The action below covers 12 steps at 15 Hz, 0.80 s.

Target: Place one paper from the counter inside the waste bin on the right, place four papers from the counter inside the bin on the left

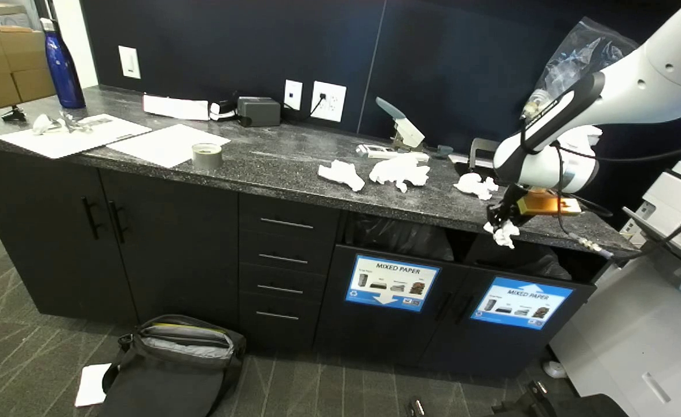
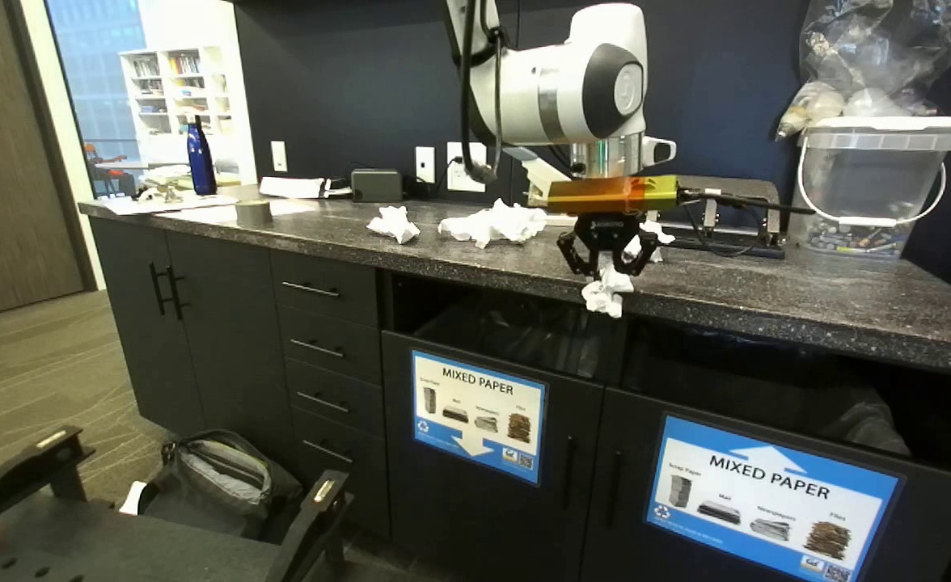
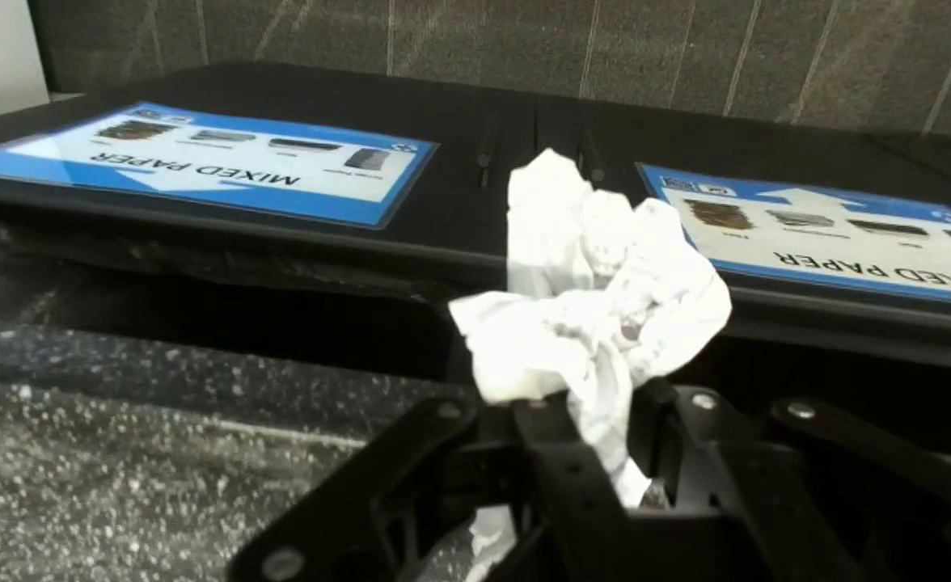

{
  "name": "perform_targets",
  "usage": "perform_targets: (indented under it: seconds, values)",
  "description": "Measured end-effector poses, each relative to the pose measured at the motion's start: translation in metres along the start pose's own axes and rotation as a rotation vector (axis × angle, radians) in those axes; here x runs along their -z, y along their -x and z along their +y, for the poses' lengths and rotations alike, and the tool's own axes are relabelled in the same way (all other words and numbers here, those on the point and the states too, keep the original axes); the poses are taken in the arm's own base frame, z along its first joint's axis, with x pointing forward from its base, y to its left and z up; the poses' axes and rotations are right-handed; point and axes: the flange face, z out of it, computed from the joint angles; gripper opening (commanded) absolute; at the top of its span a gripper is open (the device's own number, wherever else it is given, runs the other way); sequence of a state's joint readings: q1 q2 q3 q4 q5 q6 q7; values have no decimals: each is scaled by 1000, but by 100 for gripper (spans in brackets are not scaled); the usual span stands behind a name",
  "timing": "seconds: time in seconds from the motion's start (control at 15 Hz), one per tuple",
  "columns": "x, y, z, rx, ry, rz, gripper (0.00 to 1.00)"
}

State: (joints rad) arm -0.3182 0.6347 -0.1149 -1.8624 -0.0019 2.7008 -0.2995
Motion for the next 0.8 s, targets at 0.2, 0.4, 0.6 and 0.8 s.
perform_targets:
  seconds: [0.2, 0.4, 0.6, 0.8]
  values:
    - [-14, 51, 0, -3, 4, -14, 8]
    - [-22, 99, 6, -1, 8, -13, 8]
    - [-32, 135, 20, 38, 19, 19, 10]
    - [-40, 162, 30, 102, 10, 77, 10]
